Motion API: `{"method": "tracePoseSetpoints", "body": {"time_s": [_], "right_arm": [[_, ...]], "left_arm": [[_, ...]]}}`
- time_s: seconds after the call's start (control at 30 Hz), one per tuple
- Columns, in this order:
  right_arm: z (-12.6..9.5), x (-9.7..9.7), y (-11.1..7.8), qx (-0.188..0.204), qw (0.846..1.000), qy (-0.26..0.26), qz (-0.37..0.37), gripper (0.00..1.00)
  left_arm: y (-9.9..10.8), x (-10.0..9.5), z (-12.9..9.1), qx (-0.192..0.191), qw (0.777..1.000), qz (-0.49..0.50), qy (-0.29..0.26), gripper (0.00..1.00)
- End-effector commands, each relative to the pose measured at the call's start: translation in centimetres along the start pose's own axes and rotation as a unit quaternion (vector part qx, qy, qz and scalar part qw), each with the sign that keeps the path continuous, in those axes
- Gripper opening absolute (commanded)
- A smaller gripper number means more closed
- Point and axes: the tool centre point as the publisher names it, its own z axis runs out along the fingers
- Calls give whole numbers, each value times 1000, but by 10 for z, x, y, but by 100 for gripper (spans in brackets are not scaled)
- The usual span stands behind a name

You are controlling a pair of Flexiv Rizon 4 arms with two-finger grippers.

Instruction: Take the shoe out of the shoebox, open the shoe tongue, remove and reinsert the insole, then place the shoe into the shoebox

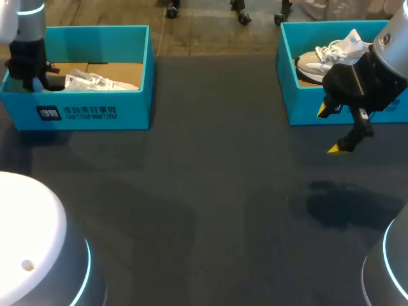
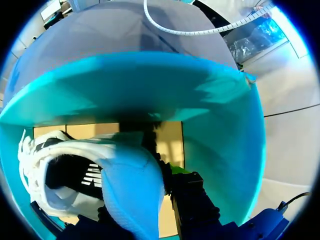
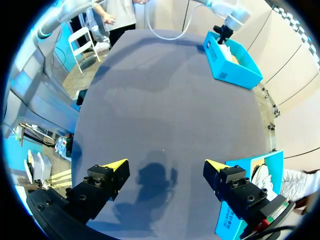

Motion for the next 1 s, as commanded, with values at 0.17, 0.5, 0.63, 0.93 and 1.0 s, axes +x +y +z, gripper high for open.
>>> {"method": "tracePoseSetpoints", "body": {"time_s": [0.17,0.5,0.63,0.93,1.0], "right_arm": [[1,0,0,0,1000,0,0,100],[1,0,0,0,1000,0,0,100],[1,0,0,0,1000,0,0,100],[1,0,0,0,1000,0,0,100],[1,0,0,0,1000,0,0,100]], "left_arm": [[5,-2,8,11,1000,5,7,0],[1,0,5,16,1000,15,7,100],[-1,2,0,14,1000,19,2,100],[-5,3,-25,4,999,36,-20,100],[-6,3,-33,-1,999,37,-24,100]]}}
